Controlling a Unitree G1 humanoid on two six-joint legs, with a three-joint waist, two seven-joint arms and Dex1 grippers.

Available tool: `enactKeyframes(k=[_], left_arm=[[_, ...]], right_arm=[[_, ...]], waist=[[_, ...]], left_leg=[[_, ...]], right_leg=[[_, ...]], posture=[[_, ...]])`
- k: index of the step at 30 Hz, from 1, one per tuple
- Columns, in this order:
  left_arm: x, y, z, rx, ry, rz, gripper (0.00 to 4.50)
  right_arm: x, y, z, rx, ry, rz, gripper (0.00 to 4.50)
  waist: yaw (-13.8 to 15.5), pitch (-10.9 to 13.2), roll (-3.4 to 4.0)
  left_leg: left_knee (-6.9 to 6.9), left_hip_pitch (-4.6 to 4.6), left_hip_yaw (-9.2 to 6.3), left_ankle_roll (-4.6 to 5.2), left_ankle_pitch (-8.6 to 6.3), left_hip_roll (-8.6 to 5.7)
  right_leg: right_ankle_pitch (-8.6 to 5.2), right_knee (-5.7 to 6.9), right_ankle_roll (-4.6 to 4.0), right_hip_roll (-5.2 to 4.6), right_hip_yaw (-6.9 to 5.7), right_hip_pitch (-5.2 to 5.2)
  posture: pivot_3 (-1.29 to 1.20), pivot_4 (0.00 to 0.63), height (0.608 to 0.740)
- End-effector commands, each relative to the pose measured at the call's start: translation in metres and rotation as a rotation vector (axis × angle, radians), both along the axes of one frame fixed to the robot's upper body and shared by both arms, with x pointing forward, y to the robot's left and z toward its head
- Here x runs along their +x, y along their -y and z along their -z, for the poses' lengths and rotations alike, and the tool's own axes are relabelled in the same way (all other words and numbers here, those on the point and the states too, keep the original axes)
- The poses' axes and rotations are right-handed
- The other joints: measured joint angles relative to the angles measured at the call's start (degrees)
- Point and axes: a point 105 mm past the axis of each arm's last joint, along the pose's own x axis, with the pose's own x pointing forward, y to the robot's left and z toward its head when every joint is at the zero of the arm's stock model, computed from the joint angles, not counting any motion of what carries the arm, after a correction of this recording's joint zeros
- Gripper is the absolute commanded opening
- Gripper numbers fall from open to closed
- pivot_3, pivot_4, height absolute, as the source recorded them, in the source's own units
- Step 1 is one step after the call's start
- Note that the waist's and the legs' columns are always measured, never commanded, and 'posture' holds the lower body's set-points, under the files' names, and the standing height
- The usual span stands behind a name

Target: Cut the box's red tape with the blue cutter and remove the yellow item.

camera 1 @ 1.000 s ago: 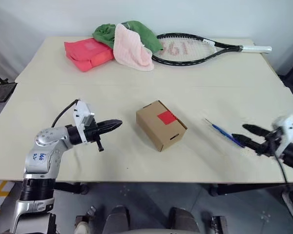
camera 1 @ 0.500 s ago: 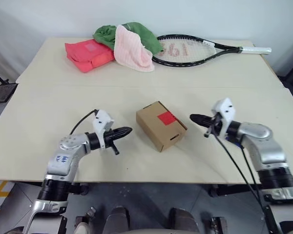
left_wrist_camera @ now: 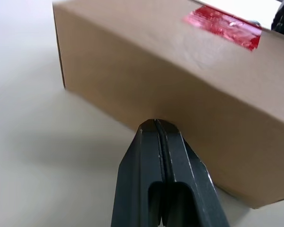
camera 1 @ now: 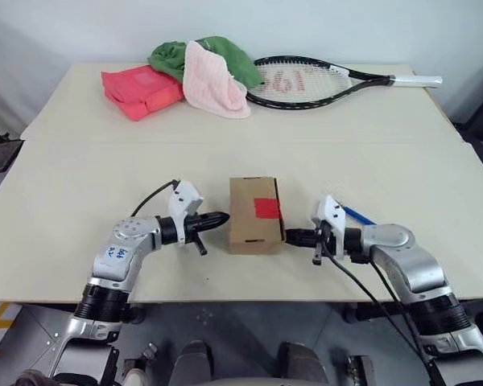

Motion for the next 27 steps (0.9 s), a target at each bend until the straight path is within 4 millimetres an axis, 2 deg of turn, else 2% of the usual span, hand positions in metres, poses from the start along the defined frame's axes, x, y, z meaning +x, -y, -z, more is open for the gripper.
enactKeyframes(k=[1, 16, 24, 27], left_arm=[[-0.017, 0.003, -0.005, -0.009, -0.014, 0.08, 0.0], [-0.048, 0.011, 0.006, -0.018, -0.12, 0.179, 0.0], [-0.045, -0.012, 0.004, 0.045, -0.097, 0.124, 0.0], [-0.042, -0.026, -0.003, 0.079, -0.08, 0.115, 0.0]], right_arm=[[-0.007, -0.005, -0.009, -0.007, 0.026, 0.008, 0.02], [-0.023, -0.008, 0.001, -0.048, -0.003, 0.003, 0.02], [-0.032, -0.001, -0.005, -0.047, -0.014, 0.009, 0.02], [-0.036, 0.011, -0.017, -0.023, -0.052, 0.046, 0.02]], waist=[[0.05, 0.0, 0.0], [0.22, 0.0, 0.0], [0.24, 0.0, 0.0], [0.31, 0.0, 0.0]], left_leg=[[-0.01, -0.01, 0.0, 0.0, 0.0, 0.0], [0.01, 0.01, 0.02, 0.0, 0.0, 0.0], [0.01, 0.0, 0.02, 0.0, 0.0, 0.0], [0.01, 0.0, 0.02, 0.0, 0.0, 0.0]], right_leg=[[0.0, 0.0, 0.0, 0.0, 0.0, -0.02], [0.0, -0.01, 0.0, 0.0, 0.04, 0.01], [0.0, -0.03, -0.01, 0.0, 0.04, 0.0], [-0.01, -0.04, -0.01, 0.0, 0.04, 0.0]], posture=[[0.0, 0.15, 0.74], [0.0, 0.15, 0.74], [0.0, 0.15, 0.74], [0.0, 0.15, 0.74]])
